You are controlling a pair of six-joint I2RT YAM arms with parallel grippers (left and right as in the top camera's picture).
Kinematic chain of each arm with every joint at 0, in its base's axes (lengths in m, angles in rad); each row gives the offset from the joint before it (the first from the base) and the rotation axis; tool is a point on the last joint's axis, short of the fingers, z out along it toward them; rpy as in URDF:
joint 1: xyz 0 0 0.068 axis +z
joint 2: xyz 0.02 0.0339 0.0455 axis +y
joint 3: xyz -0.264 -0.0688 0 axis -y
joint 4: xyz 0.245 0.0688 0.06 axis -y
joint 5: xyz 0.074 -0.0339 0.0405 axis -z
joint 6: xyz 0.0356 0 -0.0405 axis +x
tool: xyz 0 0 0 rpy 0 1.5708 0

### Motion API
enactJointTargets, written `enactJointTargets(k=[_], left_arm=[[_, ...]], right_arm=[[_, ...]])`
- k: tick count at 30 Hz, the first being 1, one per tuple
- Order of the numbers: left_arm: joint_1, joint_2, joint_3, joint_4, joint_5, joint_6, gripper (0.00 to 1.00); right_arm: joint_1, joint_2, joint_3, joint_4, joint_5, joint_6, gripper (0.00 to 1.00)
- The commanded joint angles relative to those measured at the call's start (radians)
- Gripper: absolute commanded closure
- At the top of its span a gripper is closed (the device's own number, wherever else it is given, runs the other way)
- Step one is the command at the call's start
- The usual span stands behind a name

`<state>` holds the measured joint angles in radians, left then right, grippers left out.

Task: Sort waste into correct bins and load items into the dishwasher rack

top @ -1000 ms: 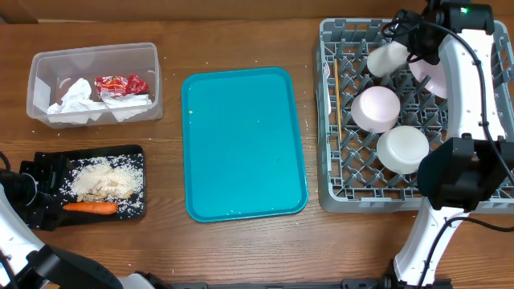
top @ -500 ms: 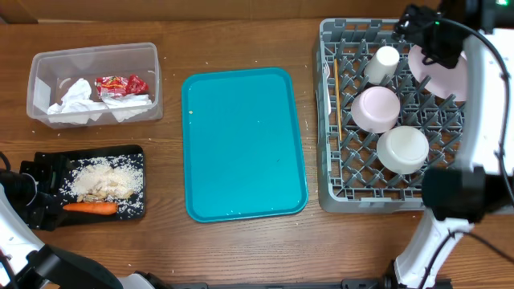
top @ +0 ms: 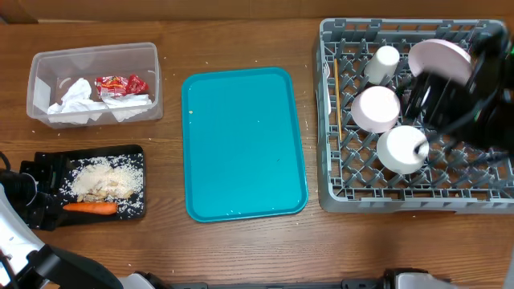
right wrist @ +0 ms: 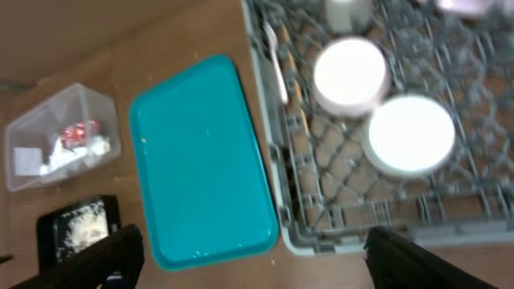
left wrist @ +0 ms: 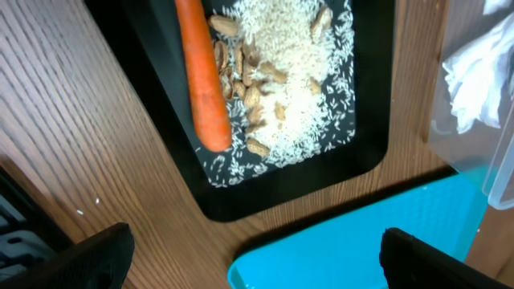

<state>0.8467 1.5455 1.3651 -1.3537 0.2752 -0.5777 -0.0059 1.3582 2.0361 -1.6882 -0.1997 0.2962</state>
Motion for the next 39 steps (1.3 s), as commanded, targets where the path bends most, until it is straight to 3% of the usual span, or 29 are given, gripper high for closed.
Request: enactJointTargets(k=[1,8,27,33,39], left_arm=[[0.004,0.005,-0.002,0.001,0.003,-0.013,0.0],[0.004,0.005,-0.002,0.001,0.003,-0.013,0.0],[0.004,0.005,-0.002,0.002,0.003,-0.013,0.0],[0.004,0.005,-0.002,0.005,0.003,-0.013,0.0],[0.004,0.005,-0.002,0.01,0.003,-0.013,0.0]], right_arm=[[0.006,-0.167,-0.213,0.033,0.087,0.052,0.0],[0.006,-0.336,-0.46,-0.005,0.086,0.052,0.0],[0.006,-0.324,-0.491,0.029,0.094,0.01,0.0],[0.006,-0.399,-0.683,0.285,0.086,-0.018,0.0],[0.006,-0.607,-1.079,0.732,0.062,-0.016,0.0]])
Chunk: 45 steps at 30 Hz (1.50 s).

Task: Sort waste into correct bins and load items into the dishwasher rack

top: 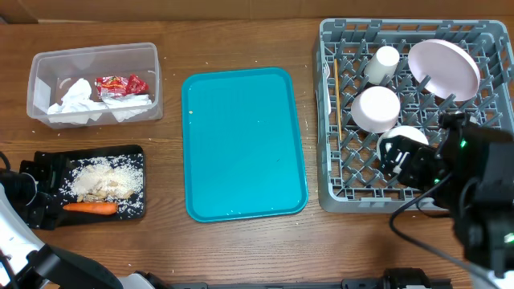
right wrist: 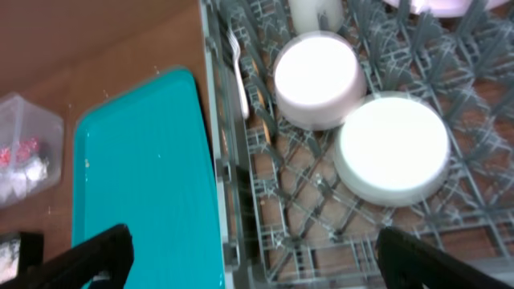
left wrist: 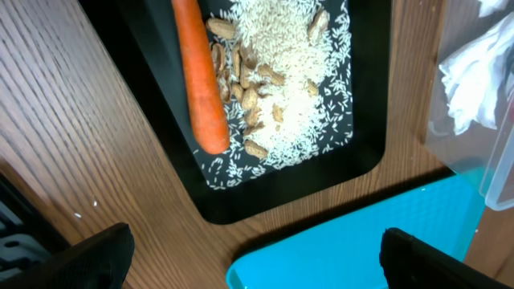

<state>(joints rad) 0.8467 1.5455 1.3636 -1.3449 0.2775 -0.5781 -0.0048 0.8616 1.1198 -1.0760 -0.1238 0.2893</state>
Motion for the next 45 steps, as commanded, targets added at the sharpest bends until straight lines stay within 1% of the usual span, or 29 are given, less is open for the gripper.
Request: enactJointTargets(k=[1,3,5,11,13,16,21,24,26,31,35,45], left_arm=[[0.004,0.005,-0.001,0.0,0.0,-0.013,0.0],[0.004,0.005,-0.001,0.001,0.001,-0.013,0.0],[0.004,0.005,-0.001,0.001,0.001,-0.013,0.0],[0.004,0.005,-0.001,0.001,0.001,-0.013,0.0],[0.004,0.005,-0.001,0.001,0.001,-0.013,0.0],[0.004,0.005,-0.001,0.001,0.0,-0.013,0.0],[0.004,0.005,-0.001,0.001,0.0,-0.013,0.0],[0.004,0.005,-0.001,0.001,0.0,-0.013,0.0],[0.004,0.005,-0.001,0.001,0.0,-0.013,0.0],[0.004,0.005,-0.001,0.001,0.001,-0.013,0.0],[0.004,0.005,-0.001,0.001,0.001,-0.013,0.0],[0.004,0.005,-0.001,0.001,0.0,-0.013,0.0]], right_arm=[[0.005,-0.145,-0.228,0.186,-0.024,-0.01,0.0],[0.005,-0.219,-0.365,0.319,-0.05,-0.009,0.0],[0.005,-0.306,-0.545,0.502,-0.09,-0.003,0.0],[0.005,-0.483,-0.884,0.899,-0.137,0.007,0.0],[0.005,-0.55,-0.969,0.999,-0.136,0.018,0.0],[0.005,-0.628,-1.048,1.085,-0.135,0.021,0.0],[0.005,-0.753,-1.113,1.096,-0.098,0.017,0.0],[0.005,-0.826,-1.112,1.009,-0.065,0.016,0.0],[0.005,-0.863,-1.112,1.014,-0.064,-0.015,0.0],[0.005,-0.859,-1.112,1.011,-0.088,-0.149,0.0],[0.005,-0.859,-1.112,1.01,-0.083,-0.228,0.0],[0.005,-0.859,-1.112,1.011,-0.079,-0.227,0.0]])
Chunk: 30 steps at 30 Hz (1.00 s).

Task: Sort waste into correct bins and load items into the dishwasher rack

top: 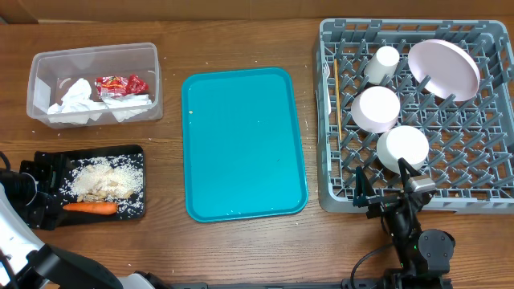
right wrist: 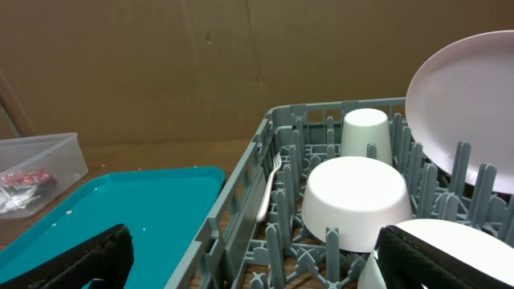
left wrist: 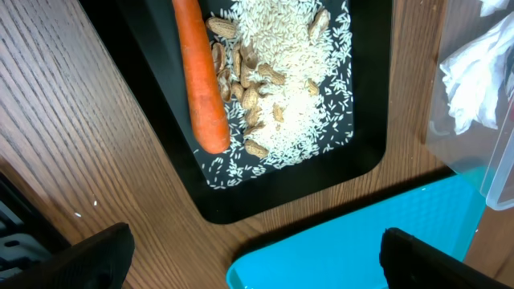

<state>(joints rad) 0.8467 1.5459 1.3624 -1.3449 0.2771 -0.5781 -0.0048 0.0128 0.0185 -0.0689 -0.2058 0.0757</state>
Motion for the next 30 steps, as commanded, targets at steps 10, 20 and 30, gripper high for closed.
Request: enactJointTargets(k=[10,20,30], left_arm=[[0.004,0.004,0.0,0.001,0.001,-0.013,0.0],[0.004,0.004,0.0,0.001,0.001,-0.013,0.0],[0.004,0.002,0.0,-0.039,-0.078,0.039,0.0]], right_arm=[[0.005,-0.01,-0.01,0.004,0.003,-0.013,0.0],[0.005,-0.01,-0.01,0.004,0.003,-0.013,0.0],[0.005,-0.01,-0.01,0.004,0.002,-0.013,0.0]])
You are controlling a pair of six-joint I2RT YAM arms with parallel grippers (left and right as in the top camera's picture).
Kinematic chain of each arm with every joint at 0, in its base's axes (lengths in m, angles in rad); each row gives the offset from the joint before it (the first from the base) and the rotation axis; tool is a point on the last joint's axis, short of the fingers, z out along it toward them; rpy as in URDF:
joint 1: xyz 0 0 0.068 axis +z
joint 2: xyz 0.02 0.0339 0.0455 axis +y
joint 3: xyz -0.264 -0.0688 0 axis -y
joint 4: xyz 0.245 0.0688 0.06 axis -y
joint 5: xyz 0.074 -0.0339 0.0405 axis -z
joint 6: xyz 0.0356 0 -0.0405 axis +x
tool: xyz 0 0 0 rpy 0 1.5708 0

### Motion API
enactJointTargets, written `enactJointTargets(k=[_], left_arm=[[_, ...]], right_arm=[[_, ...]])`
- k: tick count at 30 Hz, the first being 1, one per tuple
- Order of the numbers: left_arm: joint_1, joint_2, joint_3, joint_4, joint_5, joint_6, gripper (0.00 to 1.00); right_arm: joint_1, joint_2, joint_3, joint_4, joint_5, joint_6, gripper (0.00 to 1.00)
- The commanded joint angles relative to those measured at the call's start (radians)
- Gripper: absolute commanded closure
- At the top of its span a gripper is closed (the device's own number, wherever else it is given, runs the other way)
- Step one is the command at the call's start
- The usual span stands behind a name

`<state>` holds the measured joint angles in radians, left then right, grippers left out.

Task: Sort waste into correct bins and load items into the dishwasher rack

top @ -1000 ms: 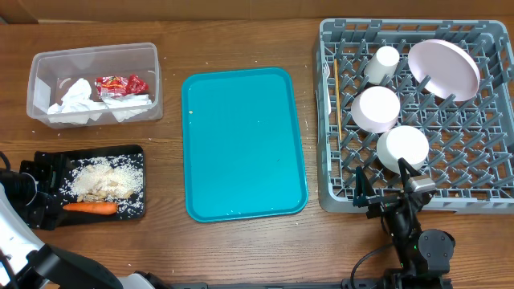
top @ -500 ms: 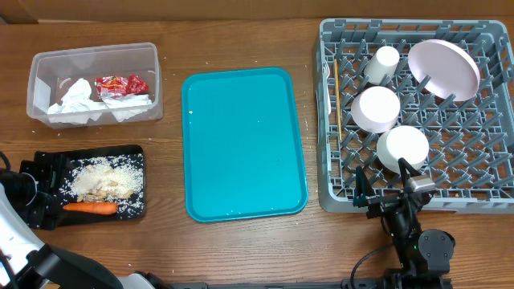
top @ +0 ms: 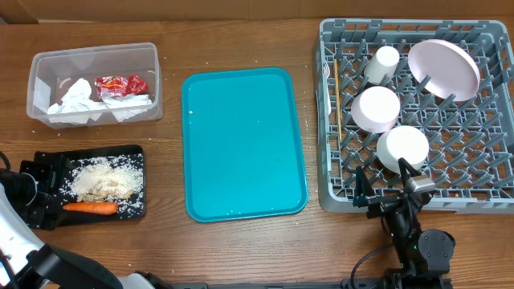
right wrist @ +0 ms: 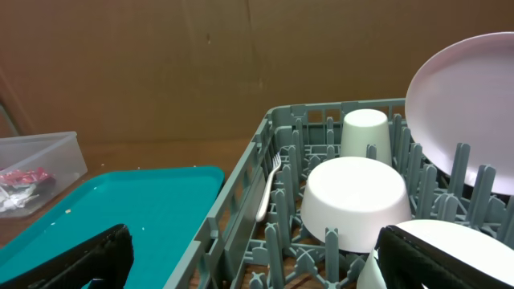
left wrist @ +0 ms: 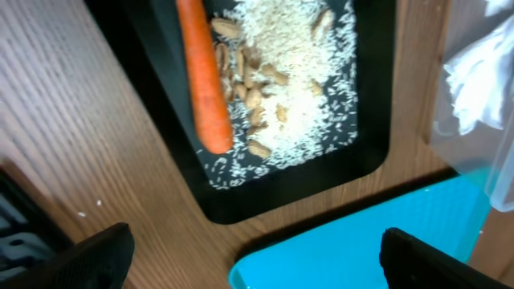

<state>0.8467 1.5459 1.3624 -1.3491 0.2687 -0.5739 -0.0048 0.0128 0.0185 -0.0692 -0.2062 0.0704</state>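
Observation:
A black tray (left wrist: pixel 321 181) at the table's front left holds a carrot (left wrist: pixel 201 80), rice (left wrist: pixel 297 64) and peanuts (left wrist: pixel 245 96). My left gripper (left wrist: pixel 257 257) hangs open over its corner, nothing between the fingers. The clear bin (top: pixel 36 64) at the back left holds white tissue (top: pixel 76 98) and a red wrapper (top: pixel 120 83). In the grey dishwasher rack (top: pixel 329 160) stand a cup (top: pixel 383 63), two upturned white bowls (top: pixel 376 108), a pink plate (top: pixel 443 68) and a fork (right wrist: pixel 269 189). My right gripper (right wrist: pixel 257 257) is open, low at the rack's front edge.
A teal serving tray (top: pixel 241 144) lies bare in the middle of the wooden table, between the bins and the rack. A brown cardboard wall (right wrist: pixel 161 64) stands behind the table.
The left wrist view has shifted a trifle and is blurred. In the overhead and right wrist views nothing differs.
My right gripper was open over the back right of the rack, then over its front right by the bowls, then low at the table's front edge facing along the rack, where it stays. My left gripper kept open over the black tray throughout.

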Motion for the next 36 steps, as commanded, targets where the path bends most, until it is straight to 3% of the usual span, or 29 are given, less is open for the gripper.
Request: enactJointTargets(k=[1,4,10,14,19,24,28,36], left_arm=[[0.004,-0.001,-0.001,-0.037,-0.074,0.035,0.0],[-0.009,-0.025,-0.012,-0.042,-0.049,0.034,0.0],[-0.158,-0.25,-0.181,0.195,-0.032,0.036,0.0],[-0.344,-0.435,-0.388,0.478,-0.035,0.047,0.01],[-0.599,-0.645,-0.691,0.913,-0.048,0.165,0.0],[-0.786,-0.885,-0.993,1.306,-0.153,0.275,0.0],[-0.795,-0.996,-1.093,1.354,-0.153,0.318,0.0],[-0.795,-1.219,-1.223,1.354,-0.116,0.532,0.0]], right_arm=[[0.005,-0.01,-0.01,0.004,0.003,-0.008,0.0],[0.005,-0.01,-0.01,0.004,0.003,-0.008,0.0],[0.005,-0.01,-0.01,0.004,0.003,-0.008,0.0],[0.005,-0.01,-0.01,0.004,0.003,-0.008,0.0],[0.005,-0.01,-0.01,0.004,0.003,-0.008,0.0],[0.005,-0.01,-0.01,0.004,0.003,-0.008,0.0],[0.005,-0.01,-0.01,0.004,0.003,-0.008,0.0],[0.005,-0.01,-0.01,0.004,0.003,-0.008,0.0]])
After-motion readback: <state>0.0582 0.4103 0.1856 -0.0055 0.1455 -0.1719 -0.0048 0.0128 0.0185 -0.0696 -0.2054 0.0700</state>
